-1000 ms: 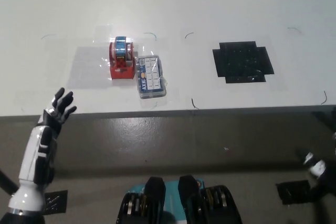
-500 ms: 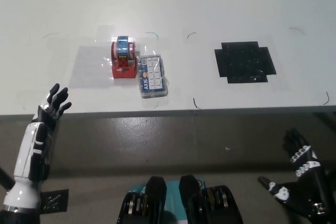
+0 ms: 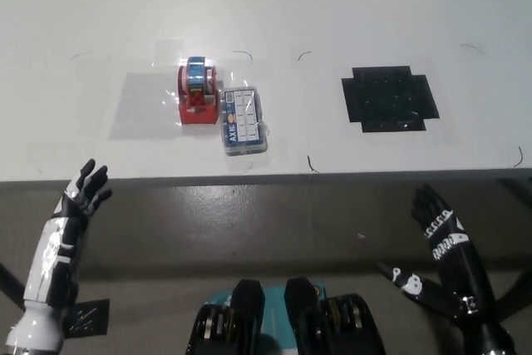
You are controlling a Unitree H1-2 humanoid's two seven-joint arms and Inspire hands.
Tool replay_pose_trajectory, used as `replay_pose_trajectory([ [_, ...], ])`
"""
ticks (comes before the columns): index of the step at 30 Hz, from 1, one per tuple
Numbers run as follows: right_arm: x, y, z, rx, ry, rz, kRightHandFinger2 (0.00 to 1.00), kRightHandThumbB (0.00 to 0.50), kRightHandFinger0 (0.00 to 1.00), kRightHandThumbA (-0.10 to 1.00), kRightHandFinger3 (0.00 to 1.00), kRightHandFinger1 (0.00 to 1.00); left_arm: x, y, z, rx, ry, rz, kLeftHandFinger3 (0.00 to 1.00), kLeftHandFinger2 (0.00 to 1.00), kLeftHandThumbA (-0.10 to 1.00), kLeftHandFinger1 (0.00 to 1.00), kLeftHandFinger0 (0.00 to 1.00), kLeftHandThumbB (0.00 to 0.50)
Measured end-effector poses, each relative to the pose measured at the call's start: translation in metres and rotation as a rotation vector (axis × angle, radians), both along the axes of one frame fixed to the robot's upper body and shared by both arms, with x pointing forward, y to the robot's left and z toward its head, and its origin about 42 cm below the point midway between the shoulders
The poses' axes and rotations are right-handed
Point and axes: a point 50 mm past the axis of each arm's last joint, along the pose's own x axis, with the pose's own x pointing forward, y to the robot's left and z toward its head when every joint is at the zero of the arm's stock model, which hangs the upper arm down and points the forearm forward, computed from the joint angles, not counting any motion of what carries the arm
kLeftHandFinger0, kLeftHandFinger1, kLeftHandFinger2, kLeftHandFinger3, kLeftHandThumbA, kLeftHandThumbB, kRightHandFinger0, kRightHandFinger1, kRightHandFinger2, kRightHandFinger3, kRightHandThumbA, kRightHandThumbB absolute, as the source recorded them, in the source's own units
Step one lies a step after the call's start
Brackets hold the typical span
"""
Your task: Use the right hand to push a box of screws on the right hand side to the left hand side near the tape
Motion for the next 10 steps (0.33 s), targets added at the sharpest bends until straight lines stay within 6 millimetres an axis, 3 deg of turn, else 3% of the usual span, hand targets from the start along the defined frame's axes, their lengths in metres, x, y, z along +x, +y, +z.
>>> replay_pose_trajectory([
  [1, 0.002, 0.0, 0.001, -0.001, -0.004, 0.001, 1.0, 0.251, 1.0, 1.0, 1.0, 1.0, -0.001, 0.0, -0.001, 0.0, 0.003, 0.0, 1.0, 1.0, 1.0, 1.0, 1.0, 0.061],
  [4, 0.004, 0.001, 0.003, -0.003, -0.011, 0.005, 1.0, 0.25, 1.0, 1.0, 1.0, 1.0, -0.002, 0.0, -0.007, 0.006, 0.027, 0.0, 1.0, 1.0, 1.0, 1.0, 1.0, 0.011],
  [10, 0.005, 0.001, 0.005, -0.002, -0.016, 0.004, 1.0, 0.244, 1.0, 1.0, 1.0, 1.0, -0.004, 0.001, -0.023, 0.015, 0.088, 0.002, 1.0, 1.0, 1.0, 1.0, 1.0, 0.068],
])
